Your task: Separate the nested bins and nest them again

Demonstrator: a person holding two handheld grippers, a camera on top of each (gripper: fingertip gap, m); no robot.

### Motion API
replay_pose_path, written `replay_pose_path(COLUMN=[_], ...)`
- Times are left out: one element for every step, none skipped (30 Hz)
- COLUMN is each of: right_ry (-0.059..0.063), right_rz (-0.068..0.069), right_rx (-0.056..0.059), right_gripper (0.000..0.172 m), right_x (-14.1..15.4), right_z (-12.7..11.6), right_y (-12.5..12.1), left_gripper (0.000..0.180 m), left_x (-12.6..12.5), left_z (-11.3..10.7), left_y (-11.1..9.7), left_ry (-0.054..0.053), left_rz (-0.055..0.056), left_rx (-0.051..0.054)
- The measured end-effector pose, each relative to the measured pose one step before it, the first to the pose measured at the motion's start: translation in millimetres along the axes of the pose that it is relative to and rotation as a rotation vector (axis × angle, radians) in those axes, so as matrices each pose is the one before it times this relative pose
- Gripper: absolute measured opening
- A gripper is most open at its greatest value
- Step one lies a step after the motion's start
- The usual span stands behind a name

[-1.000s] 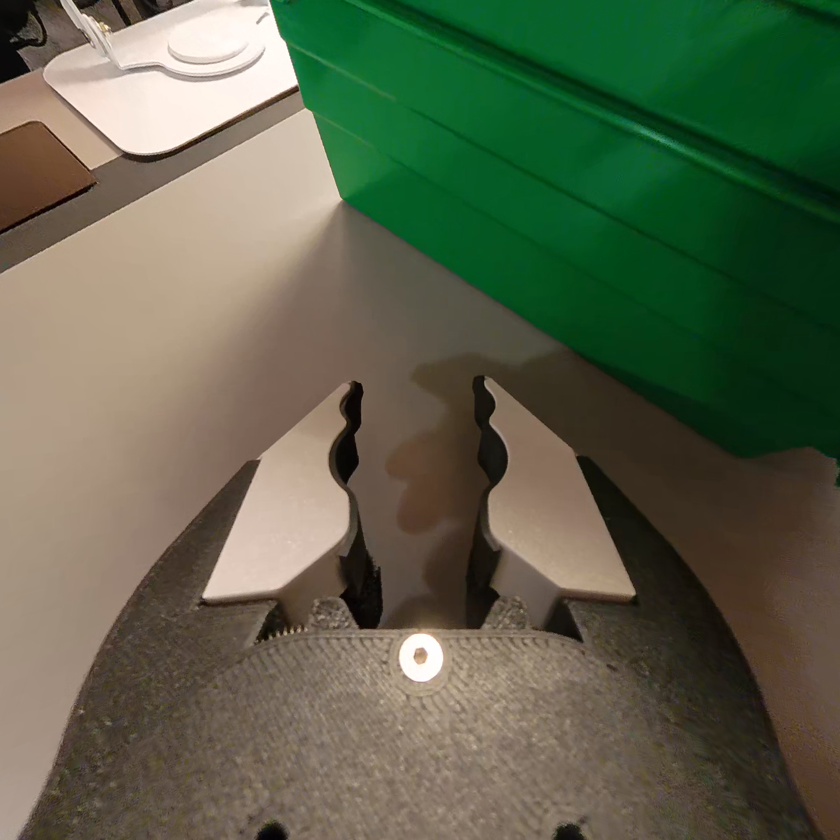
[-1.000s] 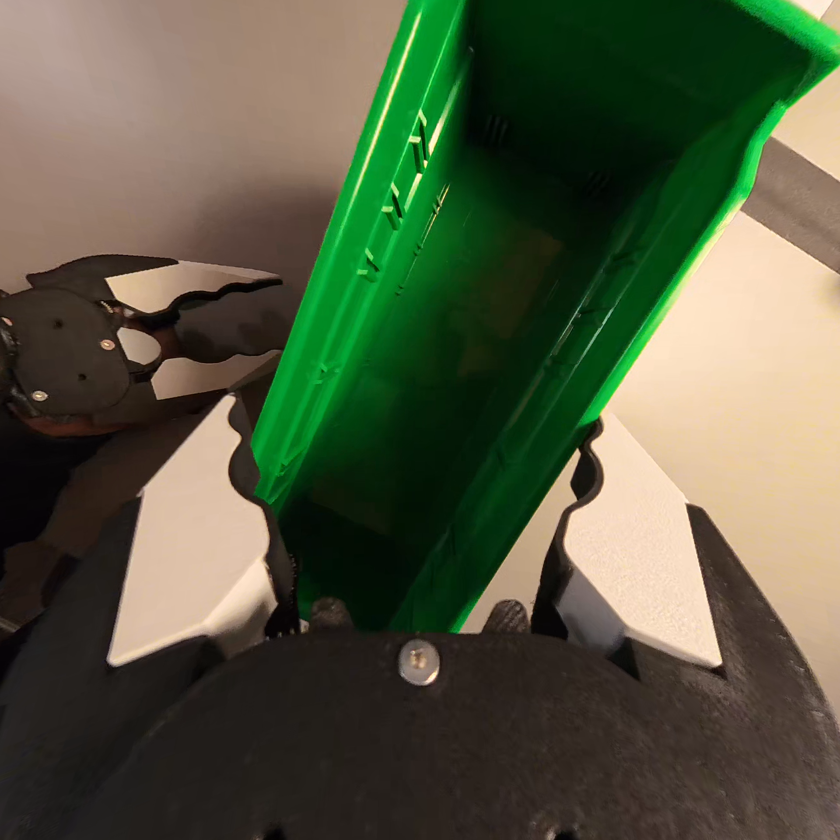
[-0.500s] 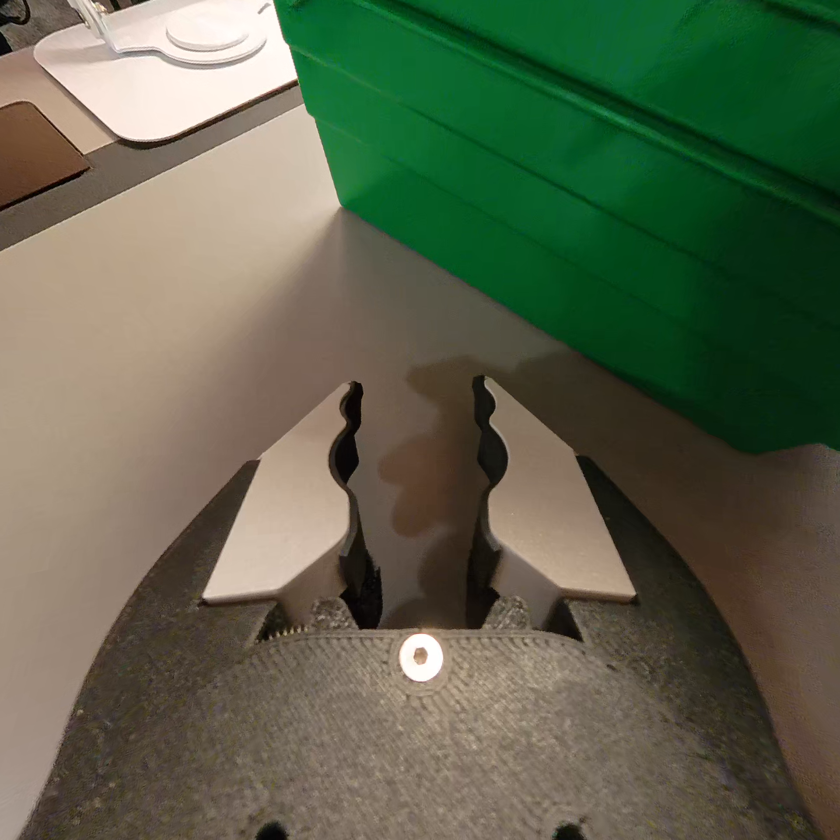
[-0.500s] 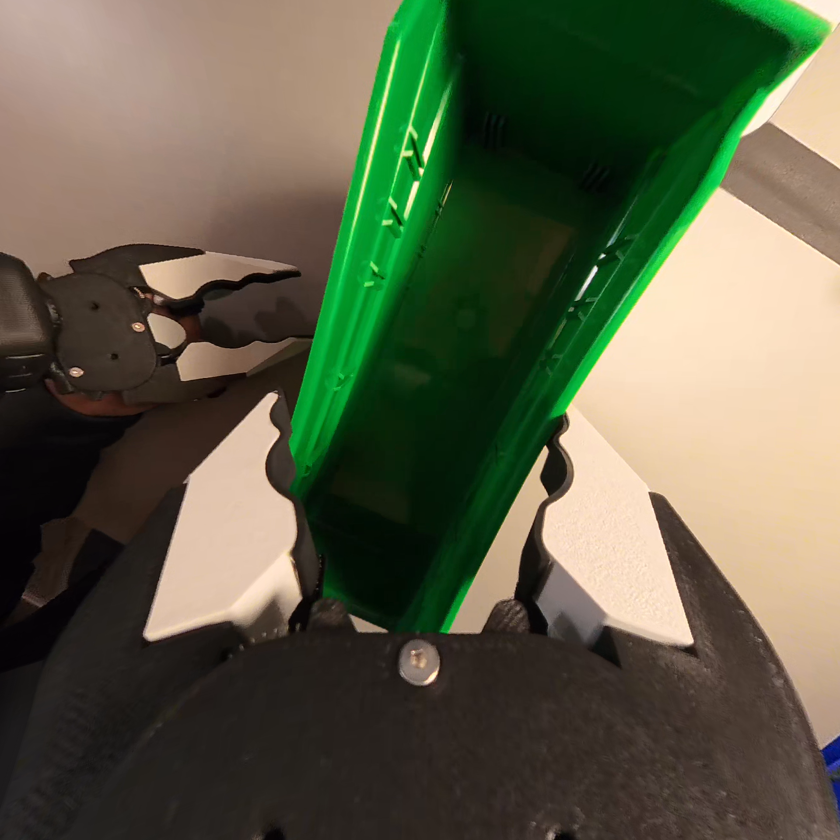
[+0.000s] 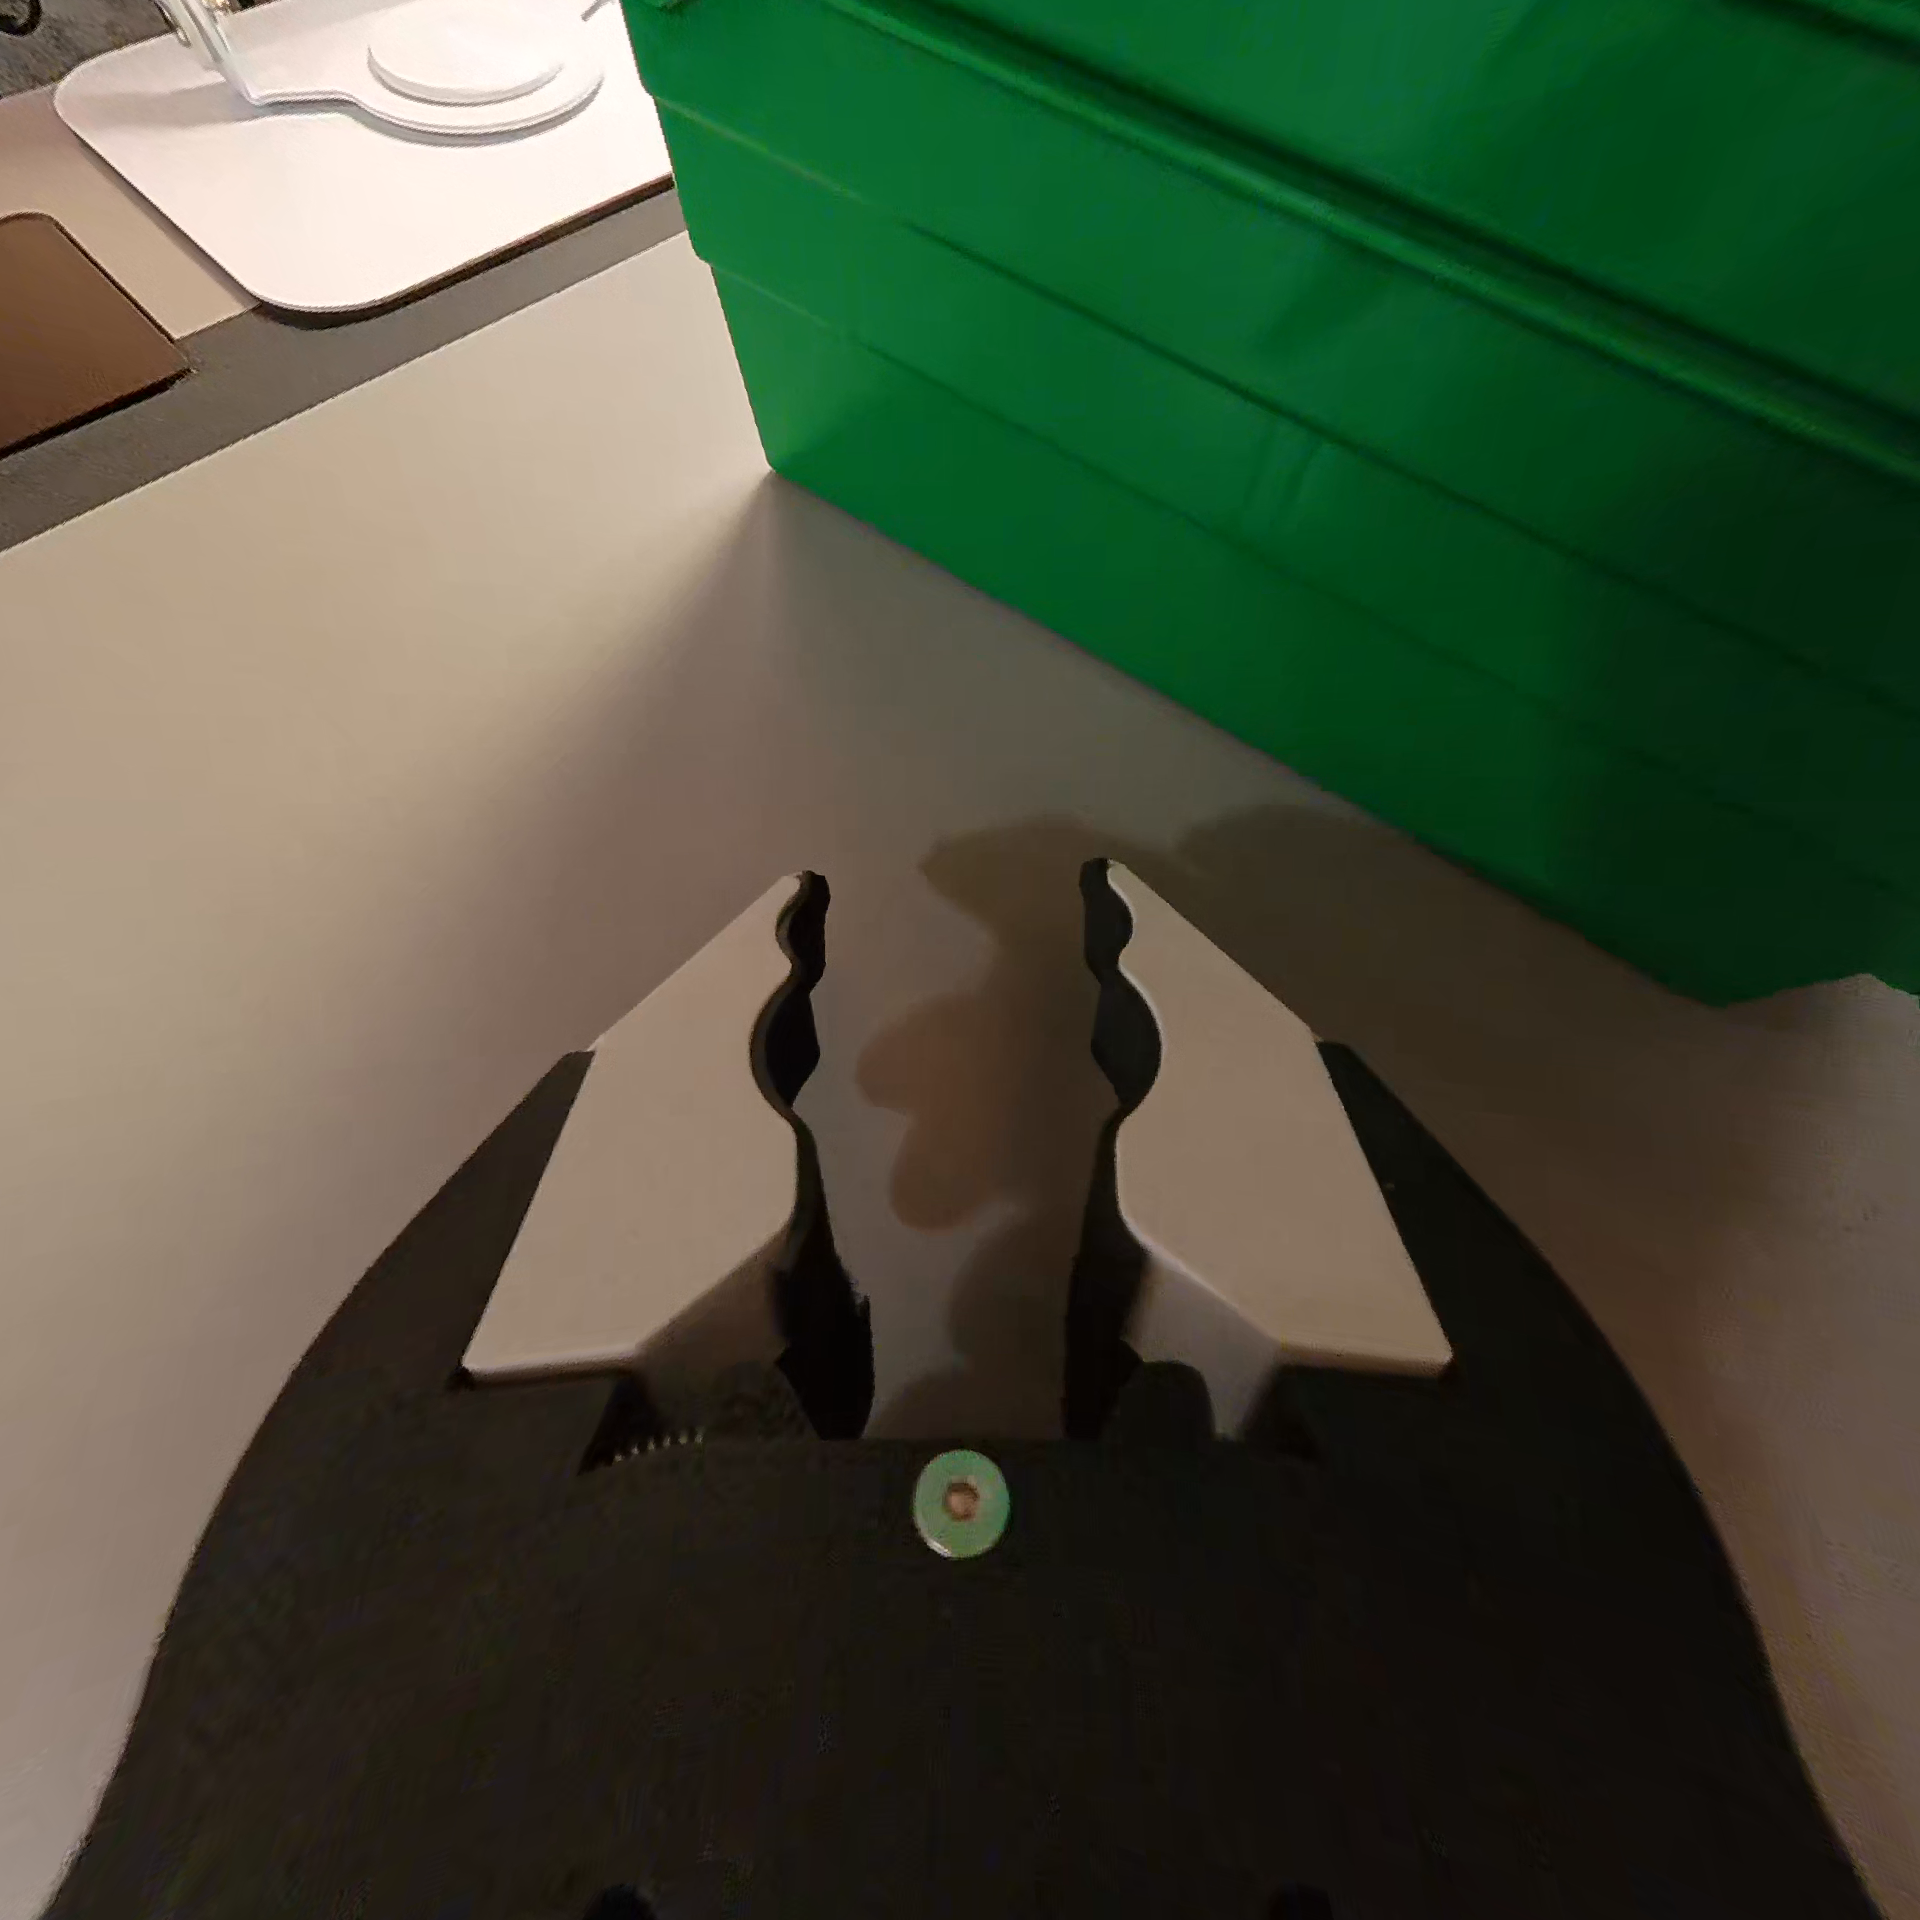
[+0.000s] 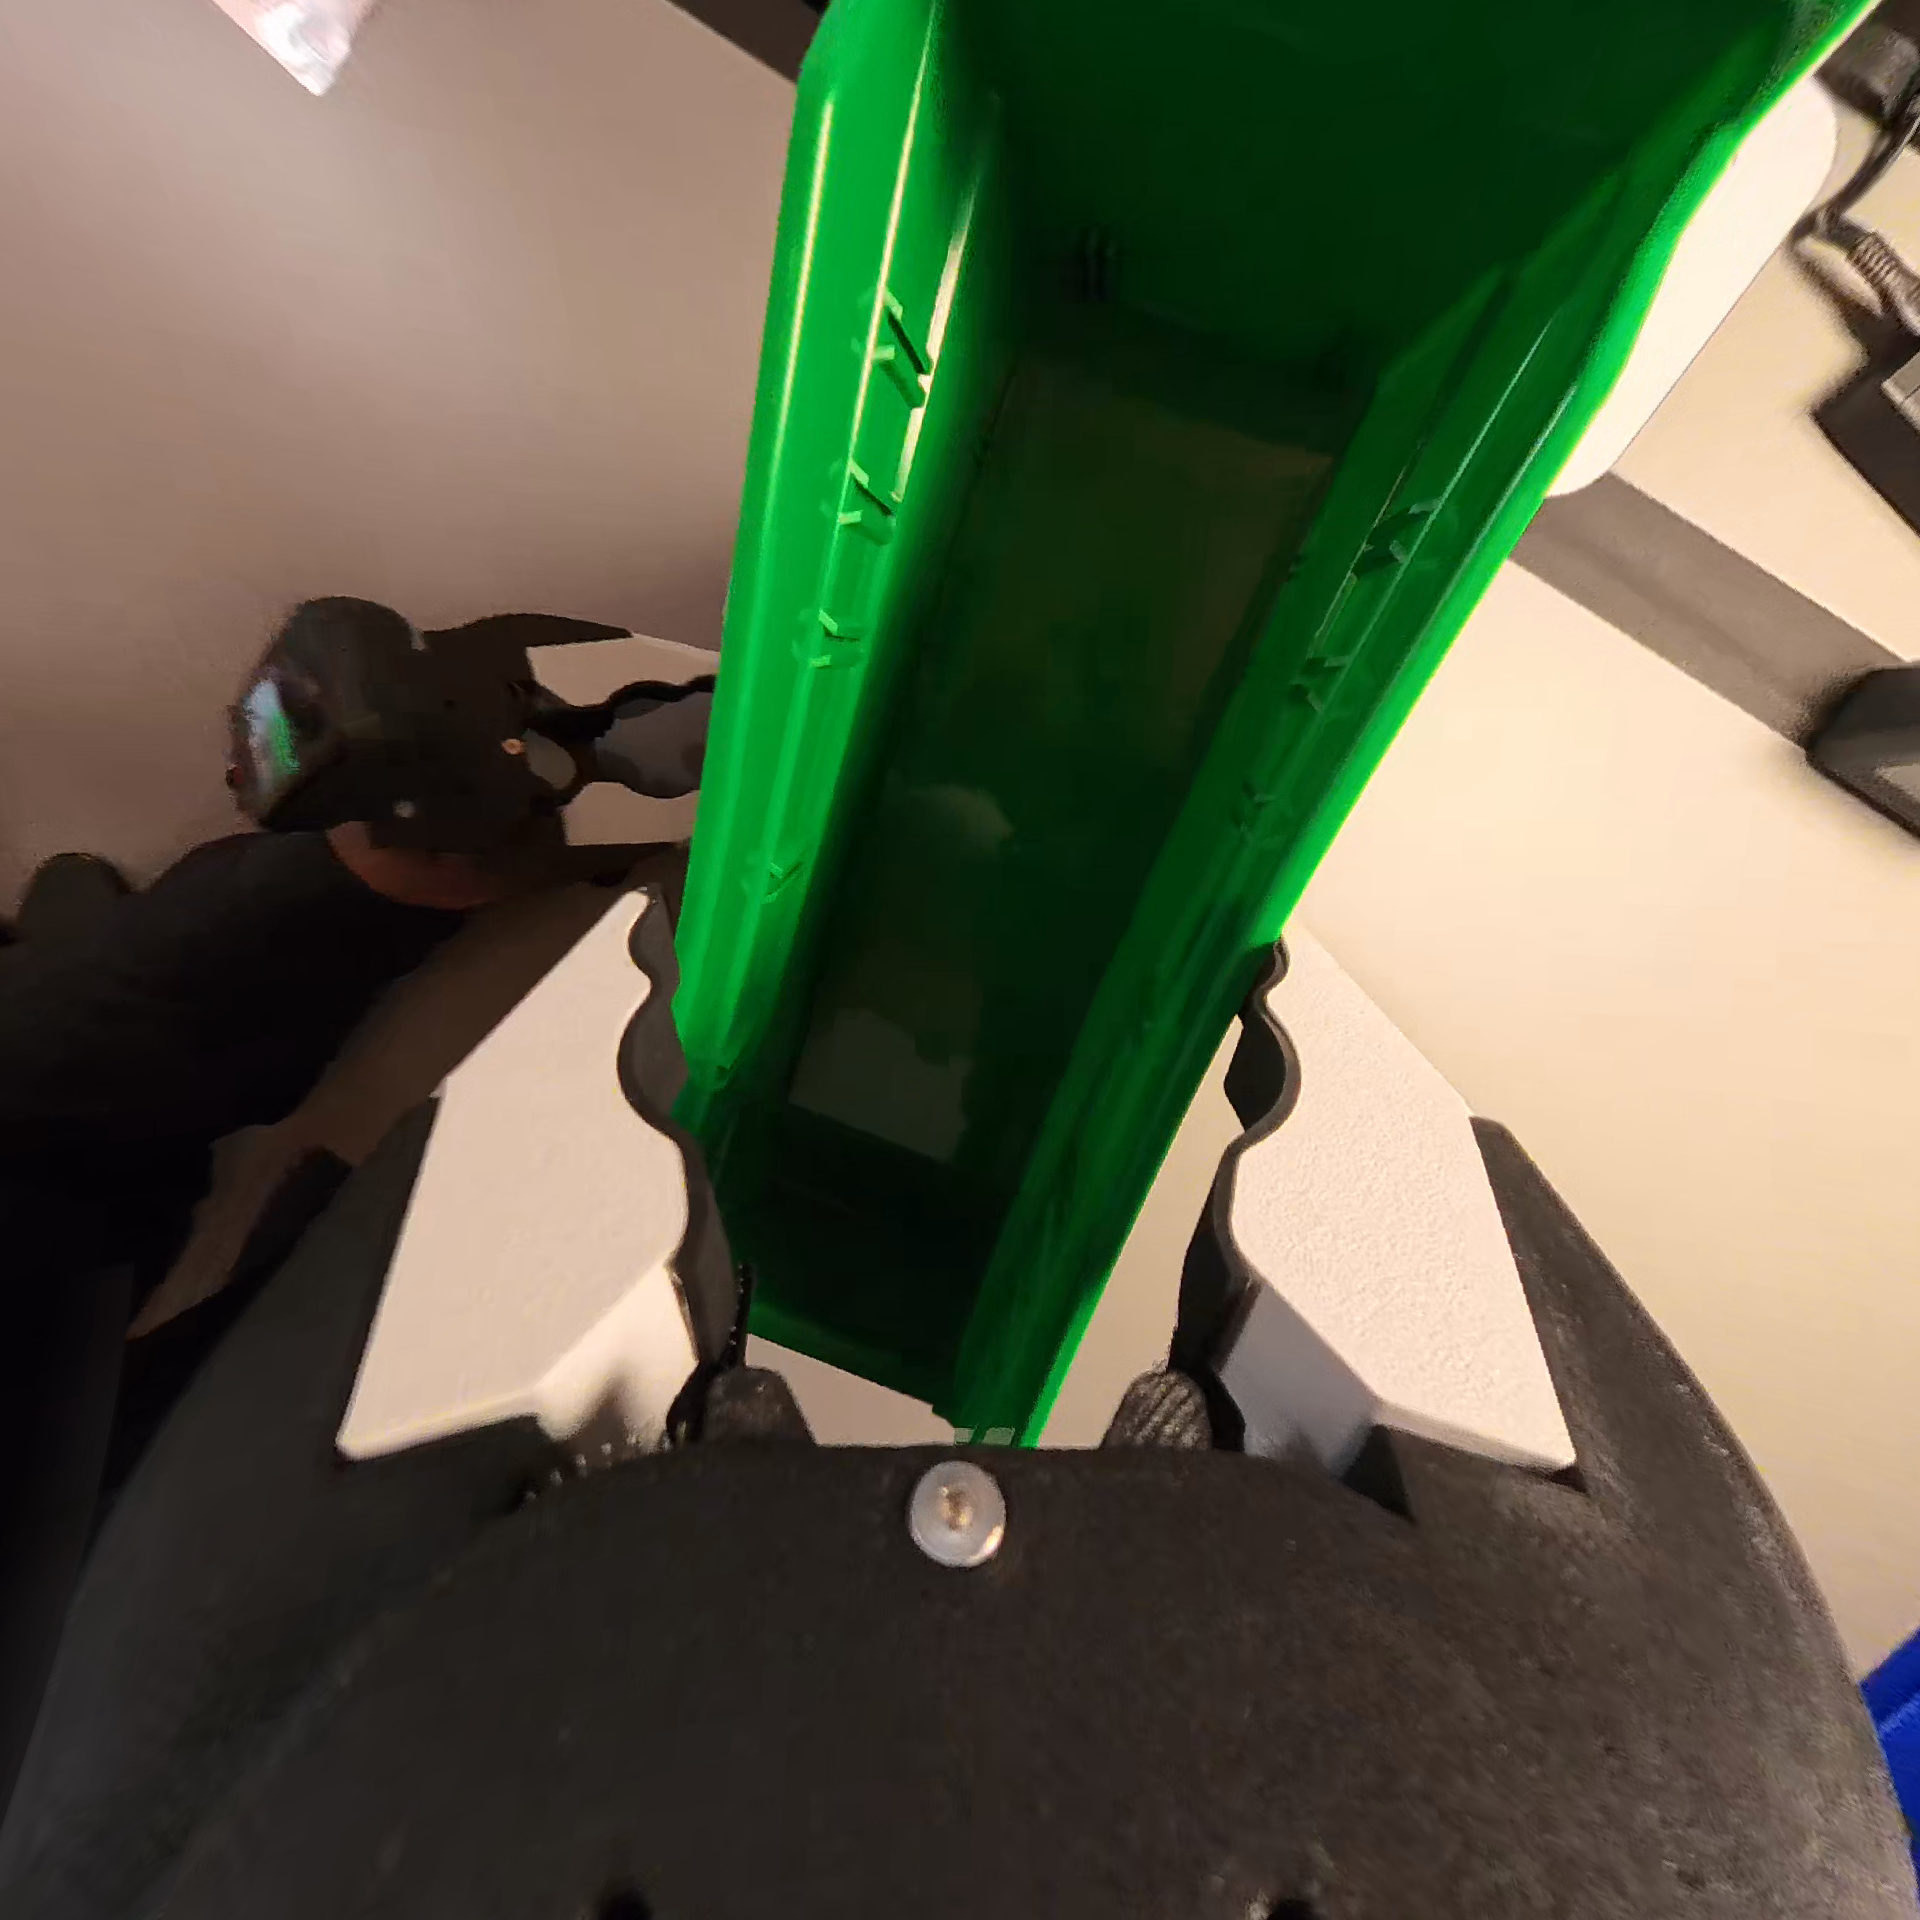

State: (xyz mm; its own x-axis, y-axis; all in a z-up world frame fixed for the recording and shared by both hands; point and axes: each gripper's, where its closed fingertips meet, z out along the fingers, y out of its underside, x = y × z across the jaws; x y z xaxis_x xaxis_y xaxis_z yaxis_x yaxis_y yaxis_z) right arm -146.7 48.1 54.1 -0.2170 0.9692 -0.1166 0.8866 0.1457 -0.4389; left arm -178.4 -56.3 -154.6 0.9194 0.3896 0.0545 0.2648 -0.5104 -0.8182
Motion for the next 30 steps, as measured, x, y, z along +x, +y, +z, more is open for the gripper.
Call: replay_pose_path(right_ry=[-0.0168,-0.0175,-0.0161,-0.0152,-0.0131,-0.0116,-0.0101,-0.0022,0.0036,0.0055,0.0038,0.0034,0.0042,0.0052,0.0102,0.0152,0.0185,0.0187,0.0132,0.0107,0.0067,0.0049,0.0066,0.0117,0.0348,-0.0089,-0.0383,-0.0073,0.0249,-0.001], right_rz=[0.0004,0.0019,0.0024,0.0028,0.0032,0.0035,0.0059,0.003,0.0038,0.0046,0.0082,0.0112,0.0127,0.0141,0.0142,0.0145,0.0168,0.0193,0.0256,0.0296,0.029,0.0261,0.0226,0.0173,0.0128,0.0041,0.024,0.008,-0.0052,-0.0029], right_rx=[0.0203,0.0221,0.0218,0.0219,0.0222,0.0209,0.0197,0.0195,0.0152,0.0107,0.0084,0.0093,0.0111,0.0067,-0.001,-0.0042,-0.0148,-0.0212,-0.0279,-0.0277,-0.0308,-0.0299,-0.0286,-0.0264,-0.0028,0.0155,0.0007,0.0037,0.0017,0.0009], right_gripper=[0.109,0.109,0.108,0.108,0.108,0.108,0.108,0.108,0.108,0.107,0.107,0.106,0.105,0.105,0.105,0.105,0.105,0.104,0.104,0.104,0.102,0.101,0.1,0.099,0.076,0.045,0.043,0.045,0.05,0.055], right_x=[-1.21,-0.99,-0.35,0.13,0.74,1.37,2.1,3.33,4.65,5.48,6.1,7.01,7.92,8.85,10.46,11.88,13.57,14.52,14.92,14.95,14.46,13.49,12.43,11.52,13.62,5.63,0.17,2.12,4.96,0.01], right_z=[-8.04,-8.4,-8.45,-8.87,-9.11,-9.4,-9.62,-9.56,-9.03,-7.77,-6.62,-5.7,-4.67,-3.21,-1.22,1.37,4.6,7.88,10.85,12.72,13.61,13.43,12.52,11.24,7.89,4.6,3.53,2.21,1.39,0.94], right_y=[-0.92,-0.29,0.3,0.85,1.23,1.64,2.03,2.43,3.59,5.08,6.0,6.56,6.82,8.17,9.75,11.04,13.36,15.26,16.43,16.05,15.61,14.02,12.31,10.22,5.0,0.59,1.92,0.69,0.6,0.75], left_gripper=[0.05,0.05,0.05,0.05,0.05,0.05,0.05,0.05,0.05,0.05,0.05,0.05,0.05,0.05,0.05,0.05,0.05,0.05,0.05,0.05,0.05,0.05,0.05,0.05,0.05,0.05,0.05,0.05,0.05,0.05], left_x=[-0.18,-0.32,-0.21,-0.14,-0.23,-0.08,-0.01,0.05,0.11,0.19,0.16,0.1,0.04,0.13,0.07,0.0,0.09,0.22,0.24,0.35,0.38,0.63,0.72,0.87,0.92,0.71,0.62,0.09,0.01,-0.05], left_z=[-0.1,-0.14,-0.2,-0.23,-0.15,-0.03,0.0,0.07,0.04,0.09,0.18,0.1,-0.06,-0.03,0.01,0.0,-0.09,-0.09,0.02,0.0,0.22,0.12,0.19,0.3,0.24,0.39,0.17,-0.04,0.0,0.0], left_y=[-0.26,-0.14,-0.25,-0.24,-0.11,-0.1,0.06,0.08,0.03,0.12,0.07,0.12,0.04,-0.03,-0.07,-0.06,-0.09,0.05,-0.06,0.05,0.15,0.3,0.23,0.32,0.46,0.42,0.14,0.04,0.05,-0.12], left_ry=[0.0029,0.0034,0.0036,0.0036,0.003,0.0024,0.0016,0.001,0.0009,0.0013,0.0012,0.0009,0.001,0.0016,0.0016,0.0009,0.0012,0.0014,0.0014,0.0014,0.0021,0.0024,0.0026,0.0037,0.0041,0.0044,0.0037,0.0024,0.0019,0.002], left_rz=[-0.0047,-0.0057,-0.0055,-0.0051,-0.0046,-0.0036,-0.0019,-0.0001,0.0007,0.0003,-0.0001,-0.0004,-0.0005,-0.0005,-0.001,-0.0012,-0.0005,0.0004,0.0008,0.001,0.002,0.0031,0.0041,0.0043,0.0032,0.0026,0.0013,-0.001,-0.0028,-0.0031], left_rx=[0.0016,0.0016,0.002,0.002,0.0013,0.0005,0.0003,-0.0002,-0.0006,-0.0006,-0.0008,-0.0008,-0.0001,0.0004,0.0004,0.0004,0.0002,0.0002,0.0006,-0.0003,-0.0017,-0.0021,-0.0018,-0.0022,-0.0035,-0.0032,-0.0013,-0.0005,0.0002,0.0006])
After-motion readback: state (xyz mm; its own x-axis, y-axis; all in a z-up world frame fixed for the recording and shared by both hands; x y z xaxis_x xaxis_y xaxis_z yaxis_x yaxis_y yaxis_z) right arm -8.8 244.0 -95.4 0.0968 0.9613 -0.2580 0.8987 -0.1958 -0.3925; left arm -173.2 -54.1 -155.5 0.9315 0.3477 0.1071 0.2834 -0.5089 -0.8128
